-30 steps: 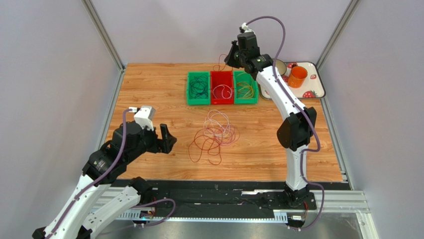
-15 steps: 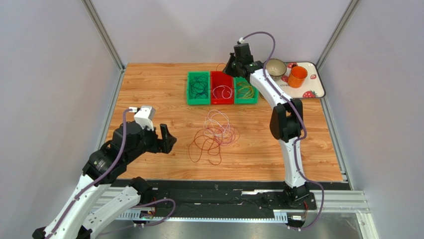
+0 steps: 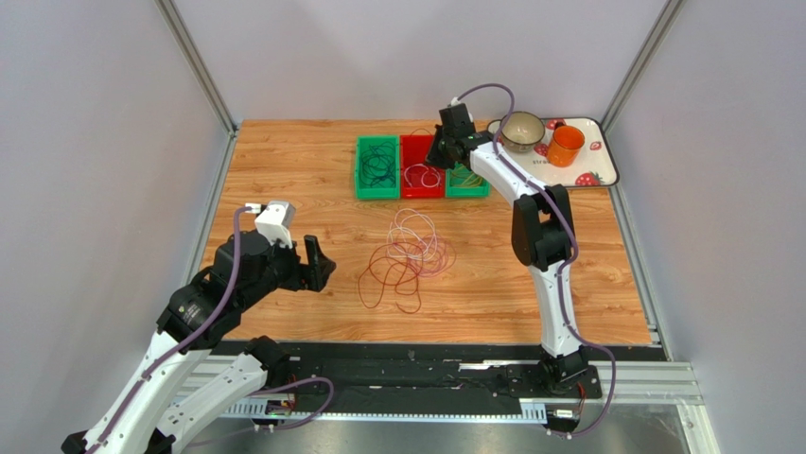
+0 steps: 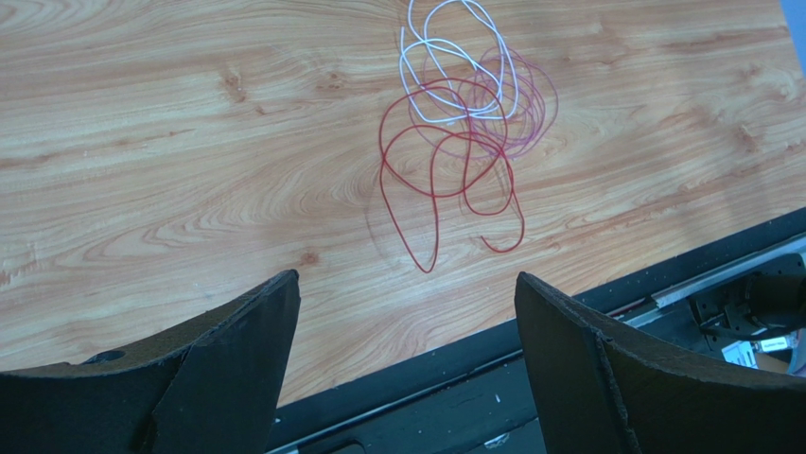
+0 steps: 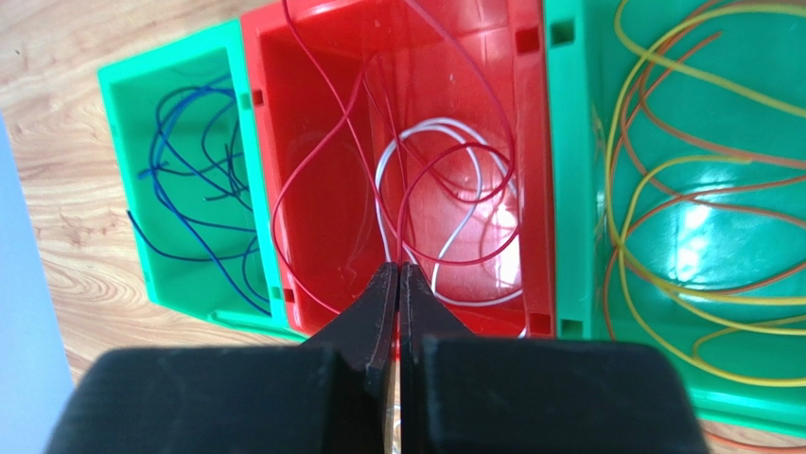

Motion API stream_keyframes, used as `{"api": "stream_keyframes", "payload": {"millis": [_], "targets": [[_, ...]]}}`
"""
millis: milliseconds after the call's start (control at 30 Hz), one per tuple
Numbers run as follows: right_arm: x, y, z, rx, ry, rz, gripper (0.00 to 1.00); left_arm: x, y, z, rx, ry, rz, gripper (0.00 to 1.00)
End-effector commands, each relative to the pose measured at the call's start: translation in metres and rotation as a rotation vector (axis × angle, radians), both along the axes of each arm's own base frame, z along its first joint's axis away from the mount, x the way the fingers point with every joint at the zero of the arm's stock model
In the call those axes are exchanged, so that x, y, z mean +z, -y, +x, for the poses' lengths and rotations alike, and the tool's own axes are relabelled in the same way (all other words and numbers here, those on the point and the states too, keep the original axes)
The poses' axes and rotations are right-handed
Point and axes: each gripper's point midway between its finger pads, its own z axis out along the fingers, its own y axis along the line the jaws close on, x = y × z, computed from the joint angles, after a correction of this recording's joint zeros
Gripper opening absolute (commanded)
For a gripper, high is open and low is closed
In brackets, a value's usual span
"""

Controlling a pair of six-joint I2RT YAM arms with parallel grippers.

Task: Untangle the cables
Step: Place the cable in the bin.

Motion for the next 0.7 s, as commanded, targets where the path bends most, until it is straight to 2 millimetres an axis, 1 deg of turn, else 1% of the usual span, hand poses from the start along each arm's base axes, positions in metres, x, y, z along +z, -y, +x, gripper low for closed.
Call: {"api": "stream_keyframes", "payload": {"millis": [0, 133, 200, 333, 500, 533, 567, 633, 667], "targets": [[0.002, -0.014, -0.004, 0.018, 0.014, 0.013, 0.00, 0.003, 0.003, 0.004, -0.009, 0.017, -0.001, 0.92], [-0.001, -0.009, -0.008, 0.005, 0.013, -0.047, 0.00, 0.002, 0.003, 0.004, -0.009, 0.017, 0.001, 0.92], [-0.004, 0.002, -0.007, -0.034, 0.016, -0.106, 0.00, 0.003, 0.002, 0.004, -0.008, 0.018, 0.000, 0.92], [-0.005, 0.014, -0.008, -0.062, 0.012, -0.177, 0.00, 0.003, 0.002, 0.003, -0.008, 0.018, 0.000, 0.92], [-0.004, 0.013, -0.012, -0.048, 0.014, -0.225, 0.00, 0.003, 0.002, 0.004, -0.006, 0.019, -0.001, 0.92], [0.000, 0.011, -0.011, -0.045, 0.020, -0.225, 0.00, 0.003, 0.002, 0.003, -0.008, 0.018, 0.001, 0.92], [0.002, 0.010, -0.012, -0.034, 0.021, -0.228, 0.04, 0.003, 0.002, 0.003, -0.005, 0.020, -0.003, 0.91], [0.014, 0.004, -0.013, -0.010, 0.042, -0.214, 0.14, 0.003, 0.002, 0.003, -0.007, 0.019, -0.001, 0.92], [0.023, 0.000, -0.013, 0.001, 0.062, -0.209, 0.26, 0.003, 0.002, 0.003, -0.005, 0.018, -0.003, 0.92]]}}
